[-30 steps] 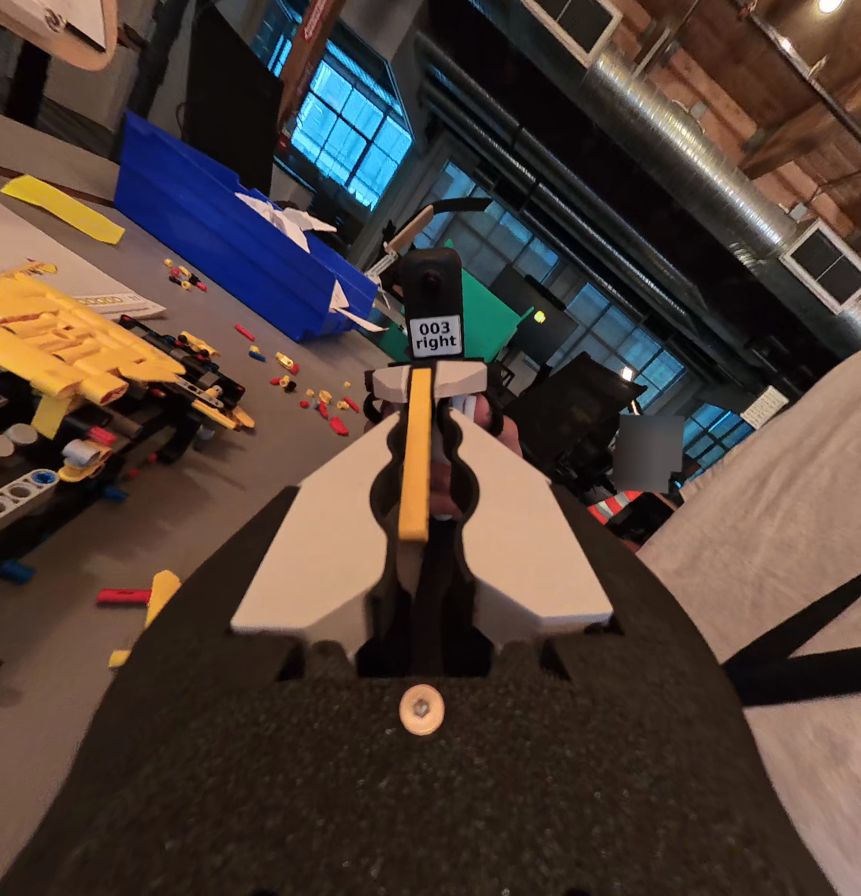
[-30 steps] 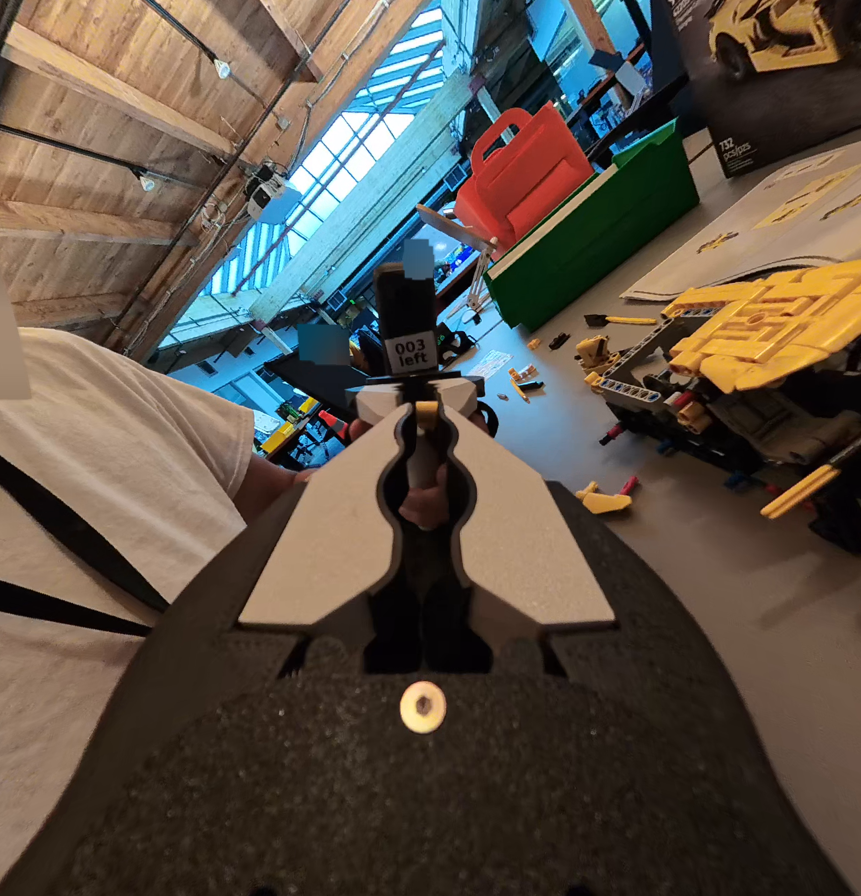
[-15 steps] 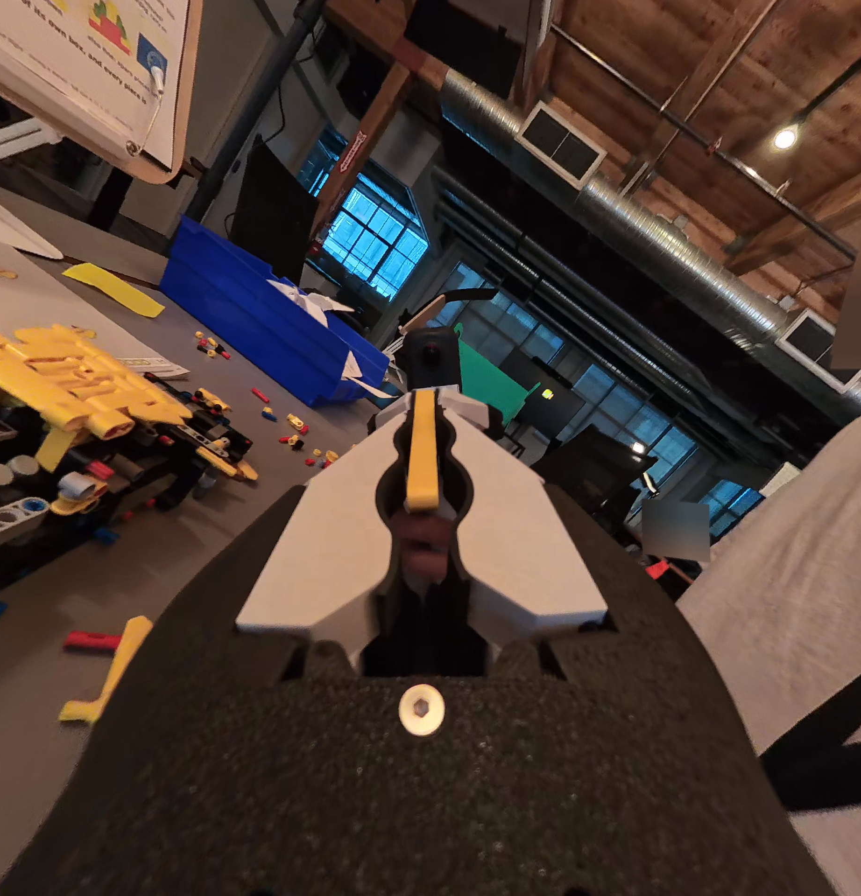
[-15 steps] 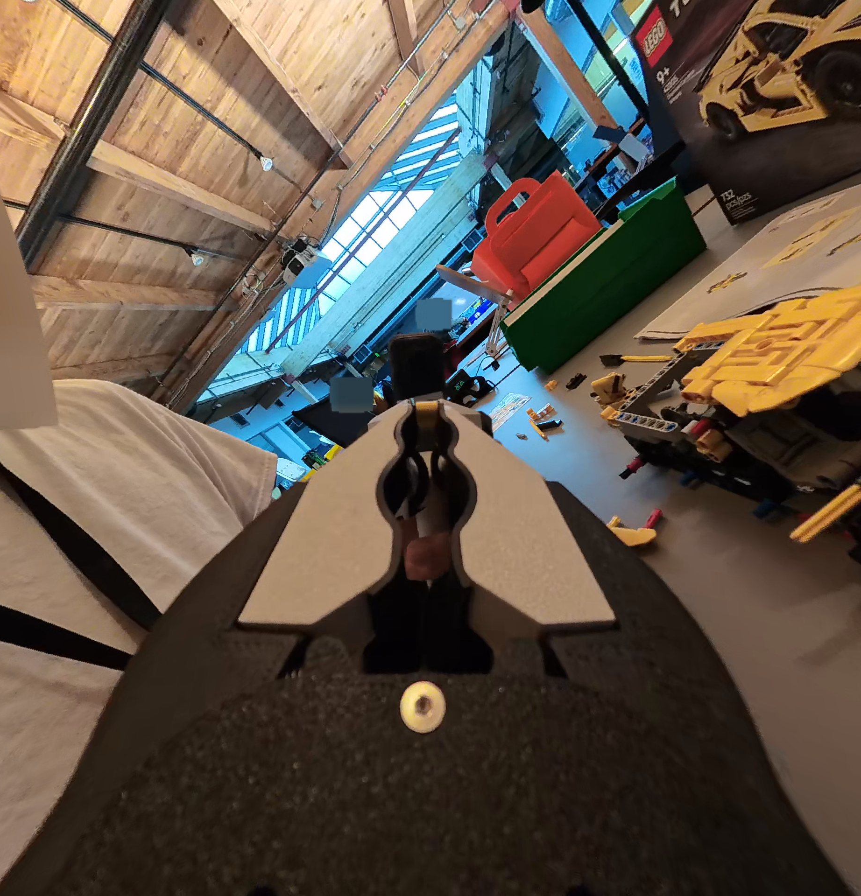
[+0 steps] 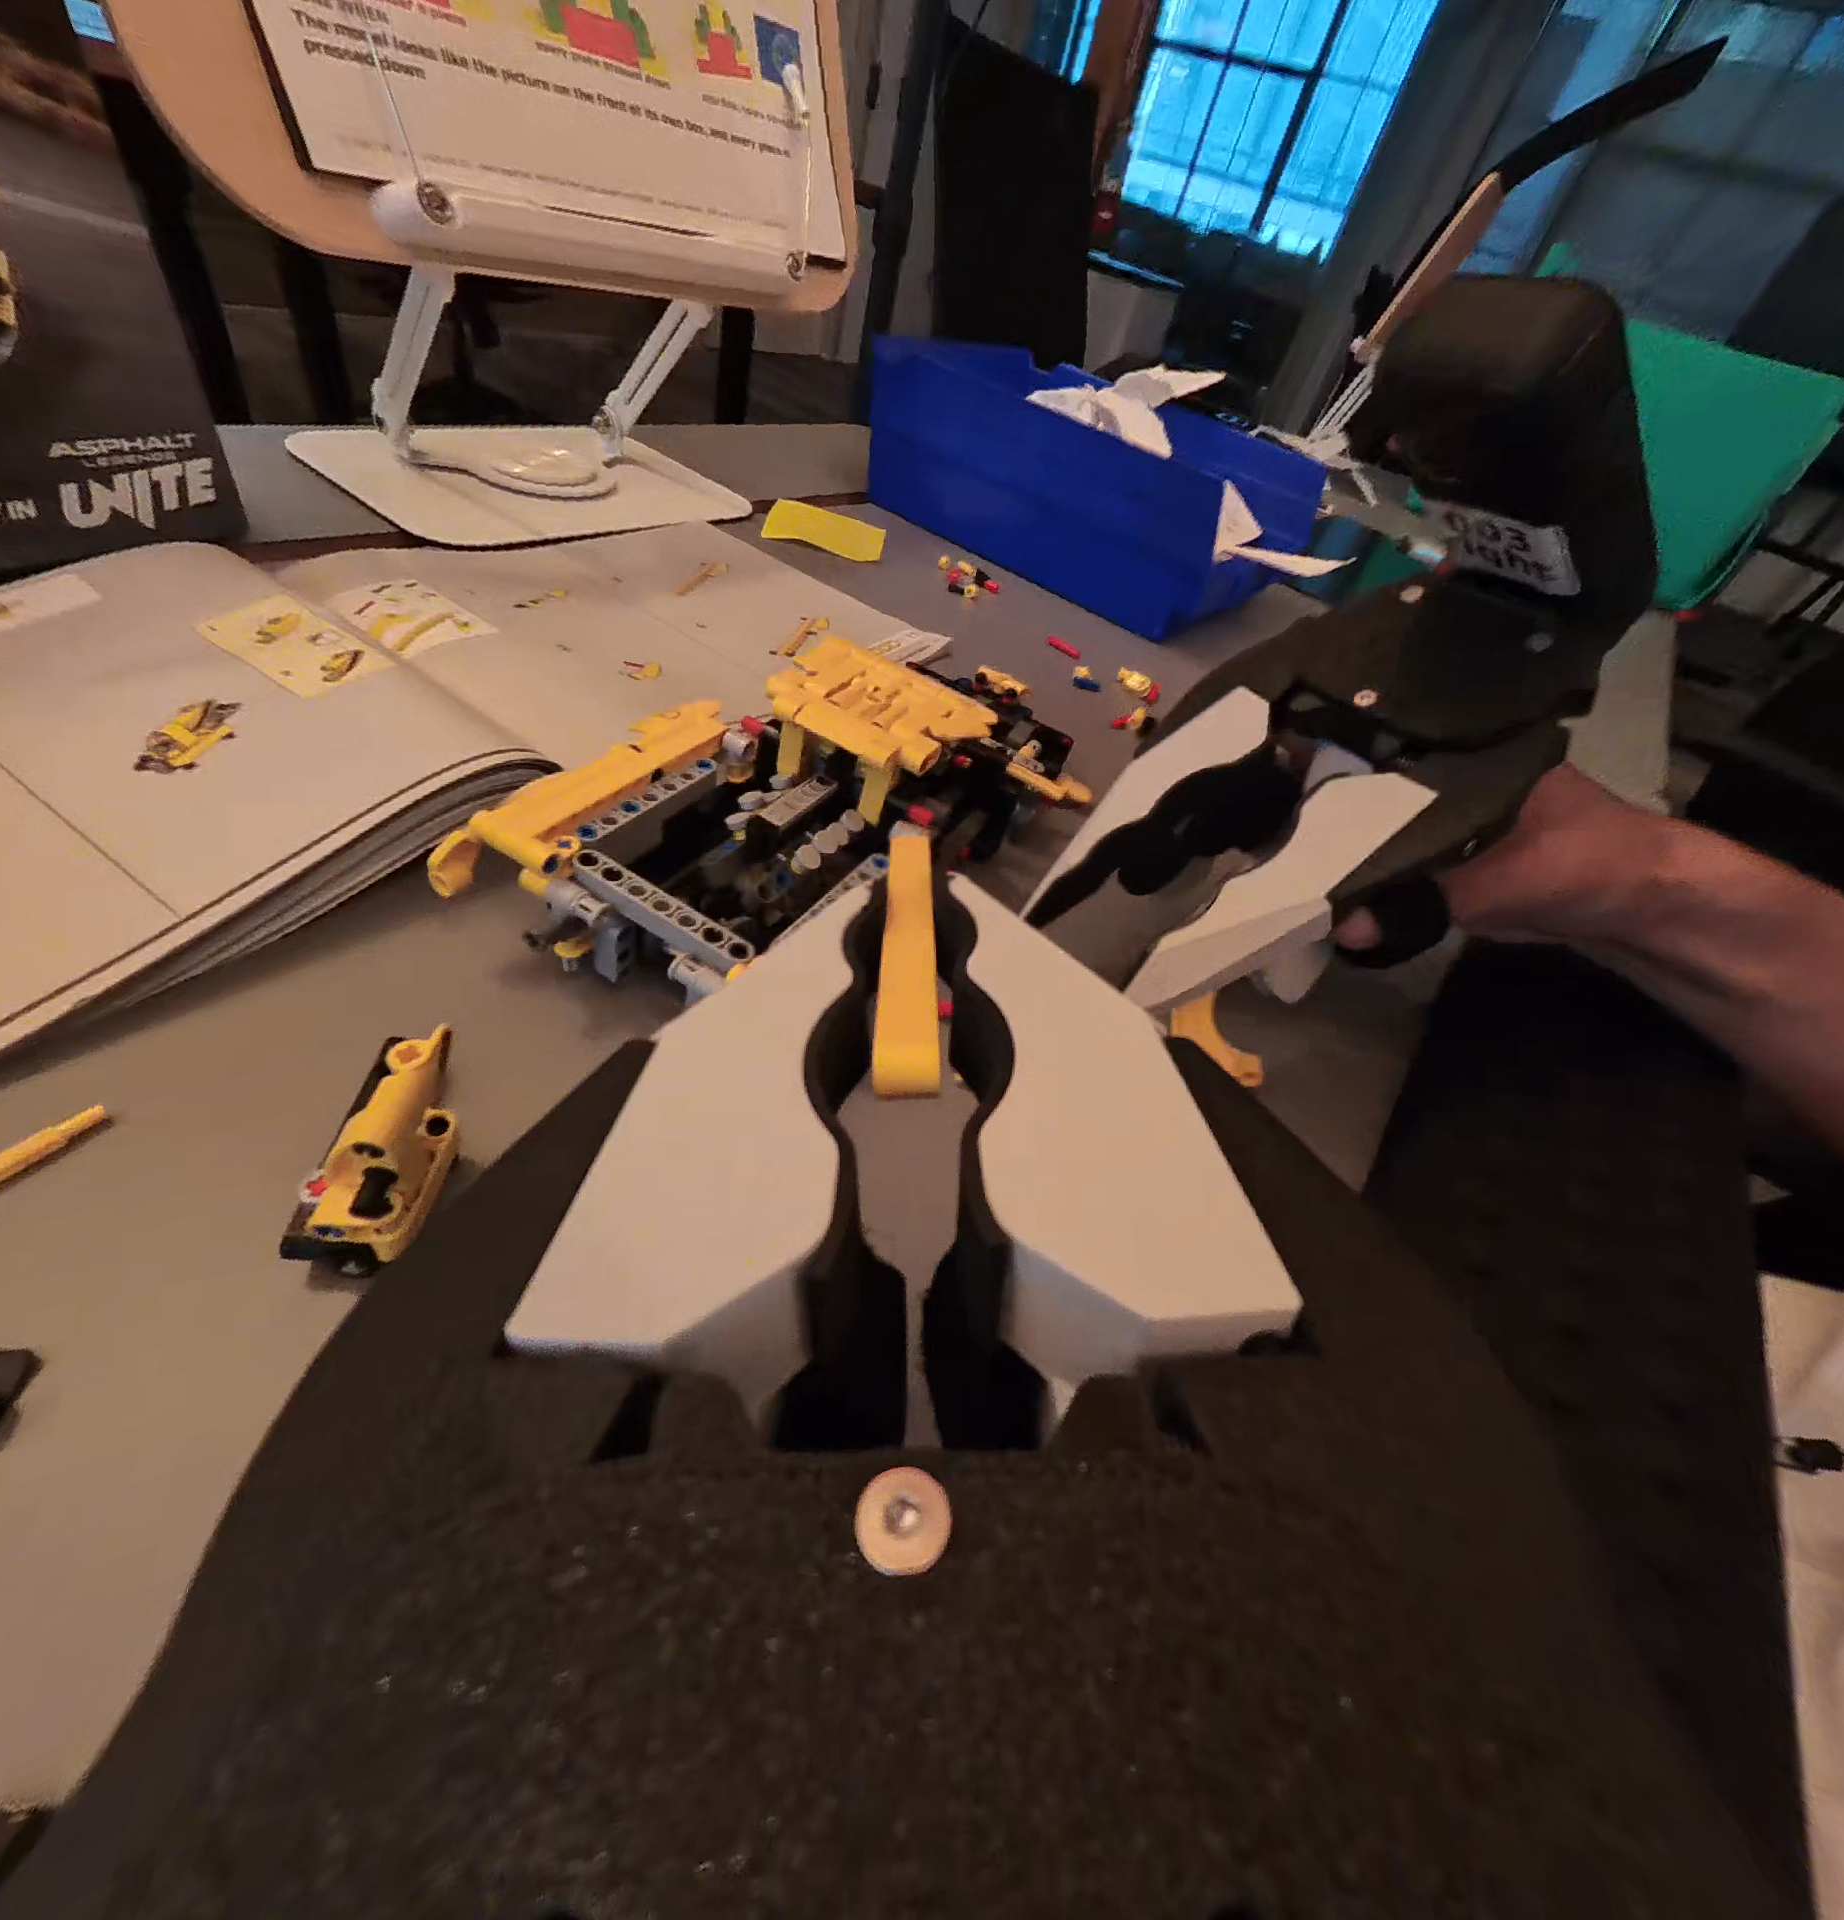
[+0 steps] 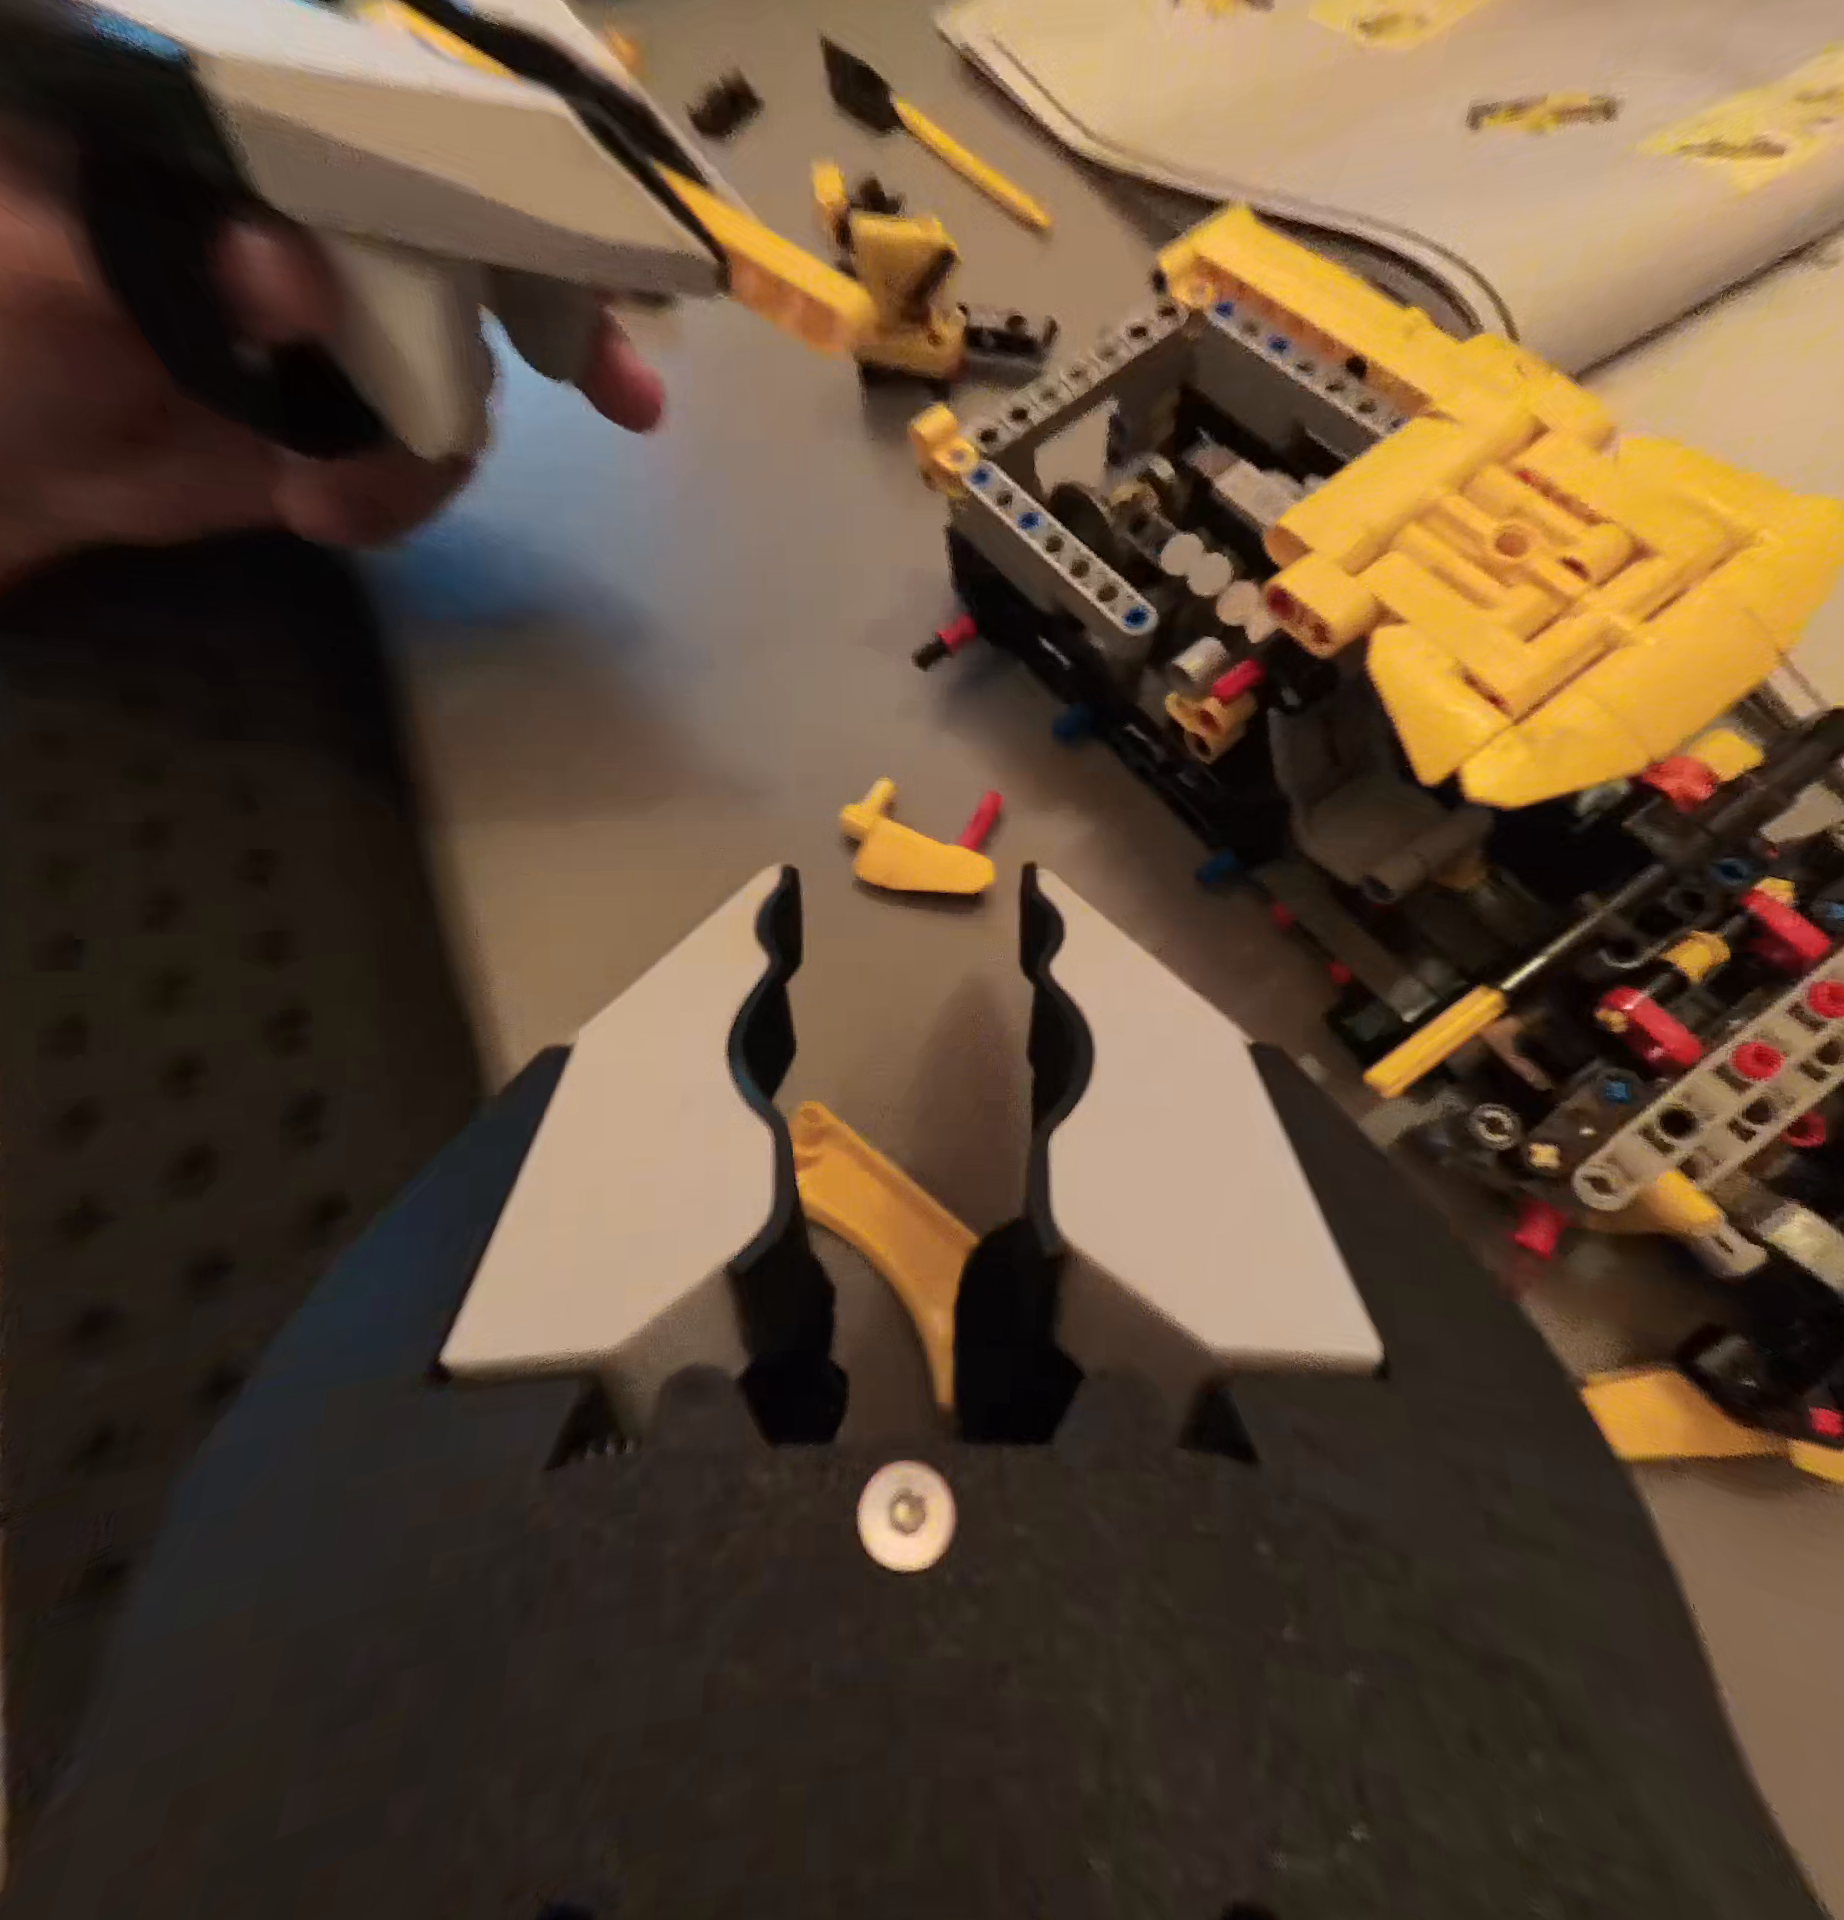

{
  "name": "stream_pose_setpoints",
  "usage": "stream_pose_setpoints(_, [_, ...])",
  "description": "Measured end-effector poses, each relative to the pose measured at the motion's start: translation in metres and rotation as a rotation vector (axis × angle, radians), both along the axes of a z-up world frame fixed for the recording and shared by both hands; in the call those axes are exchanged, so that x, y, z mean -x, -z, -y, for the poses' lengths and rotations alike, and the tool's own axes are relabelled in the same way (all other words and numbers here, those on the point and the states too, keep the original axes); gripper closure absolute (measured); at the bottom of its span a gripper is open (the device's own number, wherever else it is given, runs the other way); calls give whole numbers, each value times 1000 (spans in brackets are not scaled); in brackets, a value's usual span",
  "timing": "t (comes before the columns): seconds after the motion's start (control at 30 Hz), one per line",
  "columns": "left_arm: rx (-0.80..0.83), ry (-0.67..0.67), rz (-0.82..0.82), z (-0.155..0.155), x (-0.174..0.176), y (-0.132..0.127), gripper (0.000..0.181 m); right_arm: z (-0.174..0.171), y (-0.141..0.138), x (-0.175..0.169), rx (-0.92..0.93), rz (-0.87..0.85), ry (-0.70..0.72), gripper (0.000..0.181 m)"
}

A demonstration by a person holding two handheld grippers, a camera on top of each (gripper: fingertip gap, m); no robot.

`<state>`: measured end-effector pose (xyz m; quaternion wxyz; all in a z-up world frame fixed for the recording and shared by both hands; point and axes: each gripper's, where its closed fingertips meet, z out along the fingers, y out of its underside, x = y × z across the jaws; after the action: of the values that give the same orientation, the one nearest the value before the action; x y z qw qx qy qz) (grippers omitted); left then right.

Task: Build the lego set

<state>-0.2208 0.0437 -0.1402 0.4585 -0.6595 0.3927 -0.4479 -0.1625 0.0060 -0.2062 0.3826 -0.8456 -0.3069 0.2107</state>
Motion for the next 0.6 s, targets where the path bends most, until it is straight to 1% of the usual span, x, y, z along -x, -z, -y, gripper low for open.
stream_pose_setpoints(0.03, [-11,-9,-22,-1,-1,3,174,-3,7,-1,18,47,-1,139])
stream_pose_setpoints(0.13, [-33,-23,-53,-2,-2,8,174,-5,15,7,61,85,17,133])
stream_pose_setpoints(0.27, [-64,-27,-74,0,-2,9,174,-8,22,13,37,173,127,123])
stream_pose_setpoints(0.33, [-70,-20,-77,1,-3,10,174,-11,25,12,22,213,200,125])
stream_pose_setpoints(0.4, [-67,-13,-81,2,-4,11,174,-13,27,15,15,216,235,128])
stream_pose_setpoints(0.47, [-67,-9,-82,3,-4,11,174,-14,27,20,20,205,235,141])
stream_pose_setpoints(0.6, [-67,-4,-91,3,-4,13,174,-12,27,22,29,221,205,143])
